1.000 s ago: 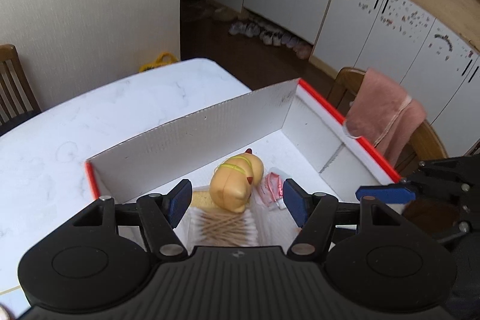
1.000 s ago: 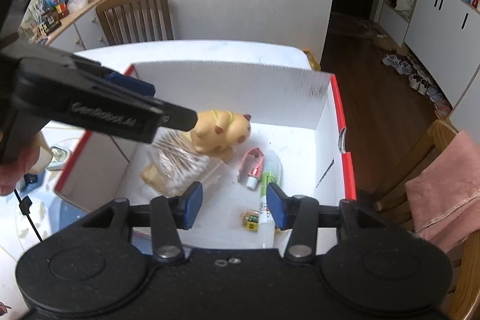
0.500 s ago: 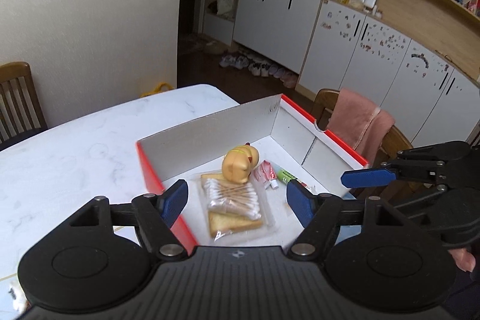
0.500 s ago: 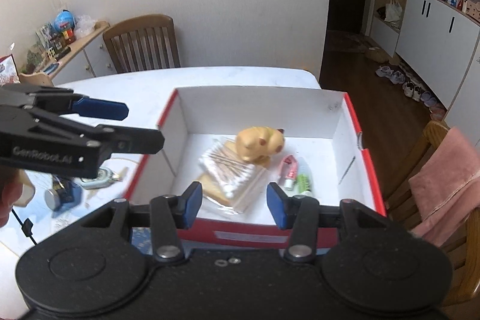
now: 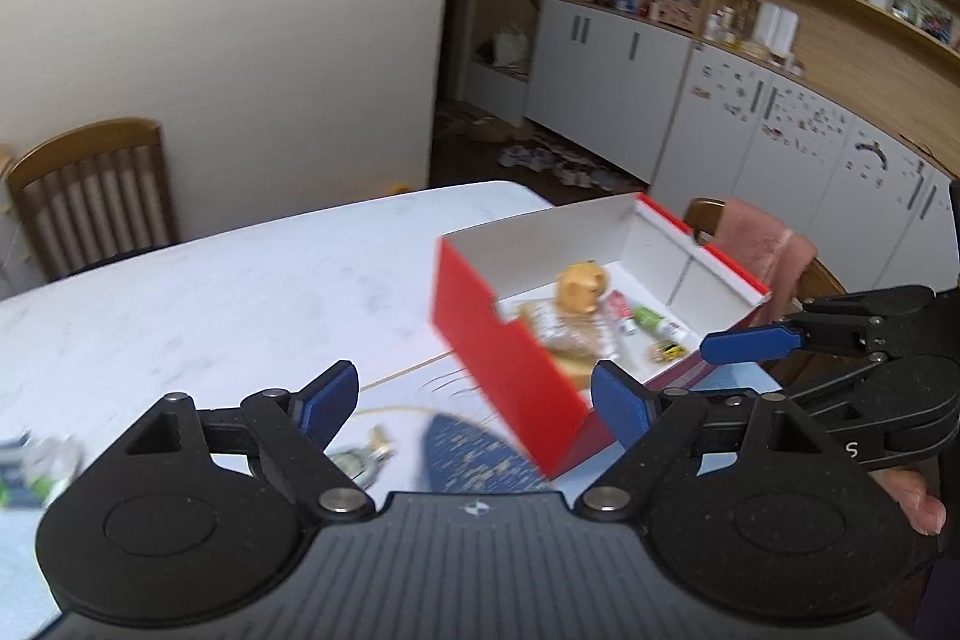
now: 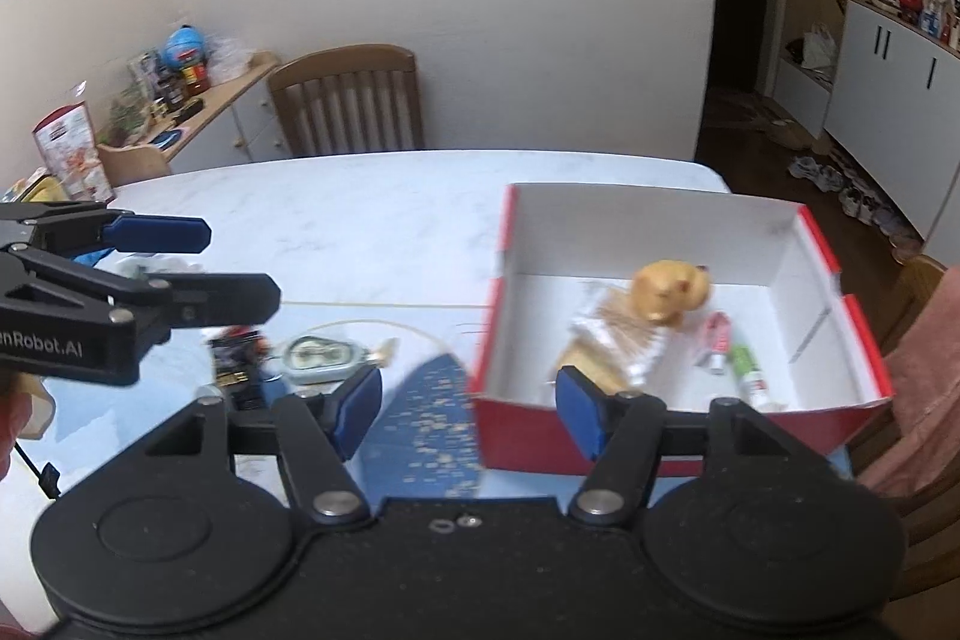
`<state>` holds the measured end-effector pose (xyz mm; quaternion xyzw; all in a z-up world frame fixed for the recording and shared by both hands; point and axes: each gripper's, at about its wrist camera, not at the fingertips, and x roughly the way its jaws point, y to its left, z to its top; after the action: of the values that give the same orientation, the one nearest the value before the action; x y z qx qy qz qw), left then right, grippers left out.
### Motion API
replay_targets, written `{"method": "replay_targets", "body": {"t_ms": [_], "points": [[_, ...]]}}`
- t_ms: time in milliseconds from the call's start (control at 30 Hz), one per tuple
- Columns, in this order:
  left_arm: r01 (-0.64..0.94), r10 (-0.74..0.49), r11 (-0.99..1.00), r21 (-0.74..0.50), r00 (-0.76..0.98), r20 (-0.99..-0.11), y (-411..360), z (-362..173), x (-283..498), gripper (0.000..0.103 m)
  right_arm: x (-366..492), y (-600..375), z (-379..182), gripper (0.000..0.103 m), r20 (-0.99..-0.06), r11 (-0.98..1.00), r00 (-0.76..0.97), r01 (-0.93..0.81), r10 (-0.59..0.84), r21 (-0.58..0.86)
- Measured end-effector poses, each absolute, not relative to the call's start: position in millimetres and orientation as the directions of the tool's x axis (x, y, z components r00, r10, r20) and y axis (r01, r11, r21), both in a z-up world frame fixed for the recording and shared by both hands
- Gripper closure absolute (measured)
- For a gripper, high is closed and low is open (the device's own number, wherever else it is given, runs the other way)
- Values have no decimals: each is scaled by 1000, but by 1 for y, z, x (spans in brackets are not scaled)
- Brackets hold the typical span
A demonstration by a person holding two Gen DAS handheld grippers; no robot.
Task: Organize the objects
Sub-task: 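Move both grippers back over the cluttered table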
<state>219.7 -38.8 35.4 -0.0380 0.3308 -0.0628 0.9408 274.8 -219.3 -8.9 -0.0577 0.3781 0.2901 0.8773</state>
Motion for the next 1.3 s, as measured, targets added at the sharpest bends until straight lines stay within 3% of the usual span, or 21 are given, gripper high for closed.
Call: {"method": "replay_targets", "body": {"t_ms": [200,333,833,1300], "points": [[19,-106,989,-149,792,-601,13,31,186,16,253,-186,-14,26,-692,811,533,-571,487,130],[-32,-76,985,-170,803,-590,44,26,171,2,241,-165,-18,24,-695,799,523,-589,494,126],[-219,104,966,-136,812,-574,134,0,143,0,230,-103,-37,22,-729,774,474,-622,494,120],[-209,187,978,17,831,-524,179,-23,136,0,233,-52,-62,22,-769,757,416,-640,486,132]]}}
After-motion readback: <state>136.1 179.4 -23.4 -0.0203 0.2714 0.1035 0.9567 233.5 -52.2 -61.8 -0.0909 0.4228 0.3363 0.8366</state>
